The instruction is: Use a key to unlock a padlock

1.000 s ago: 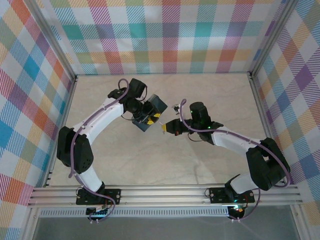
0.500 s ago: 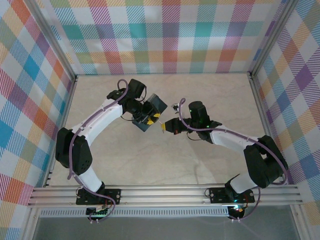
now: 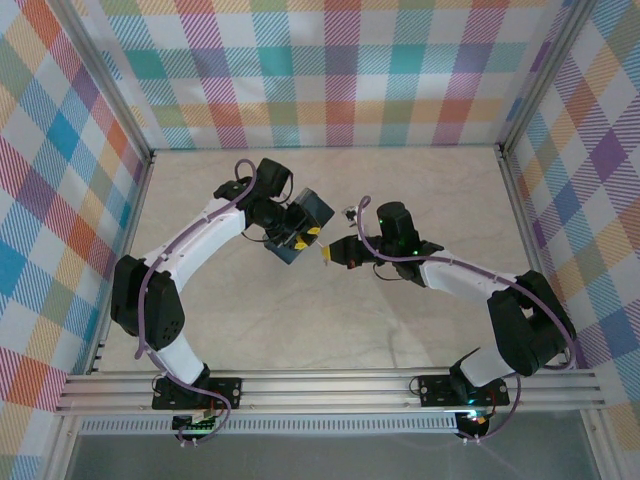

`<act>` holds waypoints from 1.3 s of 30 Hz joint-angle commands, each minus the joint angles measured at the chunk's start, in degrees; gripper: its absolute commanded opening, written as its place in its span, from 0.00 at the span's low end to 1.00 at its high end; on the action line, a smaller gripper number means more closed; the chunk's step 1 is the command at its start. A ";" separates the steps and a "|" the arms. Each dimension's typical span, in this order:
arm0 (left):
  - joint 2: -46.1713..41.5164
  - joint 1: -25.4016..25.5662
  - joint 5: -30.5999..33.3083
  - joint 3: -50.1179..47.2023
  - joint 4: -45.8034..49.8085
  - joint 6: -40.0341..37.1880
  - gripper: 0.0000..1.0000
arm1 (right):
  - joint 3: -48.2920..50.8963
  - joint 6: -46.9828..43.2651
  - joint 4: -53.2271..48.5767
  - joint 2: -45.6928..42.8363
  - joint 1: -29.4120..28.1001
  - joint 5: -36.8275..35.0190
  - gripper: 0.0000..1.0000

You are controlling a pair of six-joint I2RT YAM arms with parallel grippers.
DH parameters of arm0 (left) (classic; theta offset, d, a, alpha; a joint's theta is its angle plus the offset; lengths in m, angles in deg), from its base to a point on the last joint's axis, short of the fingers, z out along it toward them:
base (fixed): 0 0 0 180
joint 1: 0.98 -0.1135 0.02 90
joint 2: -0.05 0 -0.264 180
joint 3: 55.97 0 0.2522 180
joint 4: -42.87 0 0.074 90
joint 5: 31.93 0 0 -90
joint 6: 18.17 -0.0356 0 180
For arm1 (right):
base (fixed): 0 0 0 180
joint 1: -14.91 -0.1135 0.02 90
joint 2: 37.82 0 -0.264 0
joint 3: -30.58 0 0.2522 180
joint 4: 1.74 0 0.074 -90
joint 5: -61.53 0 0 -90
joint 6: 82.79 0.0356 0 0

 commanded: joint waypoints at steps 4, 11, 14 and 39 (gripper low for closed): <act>-2.99 0.88 -0.79 -0.64 -2.28 -0.02 0.11 | -2.54 0.11 1.22 1.10 -0.32 0.56 0.00; -2.89 1.04 -0.84 -0.36 -2.37 0.07 0.10 | -2.81 0.29 1.51 1.73 -0.32 0.62 0.00; -2.79 1.34 -0.79 -0.49 -2.32 0.21 0.10 | -2.90 0.28 1.70 1.65 -0.32 0.75 0.00; -2.61 2.22 0.60 -1.66 -2.92 1.11 0.10 | -2.50 0.43 2.15 1.64 -1.02 -0.91 0.00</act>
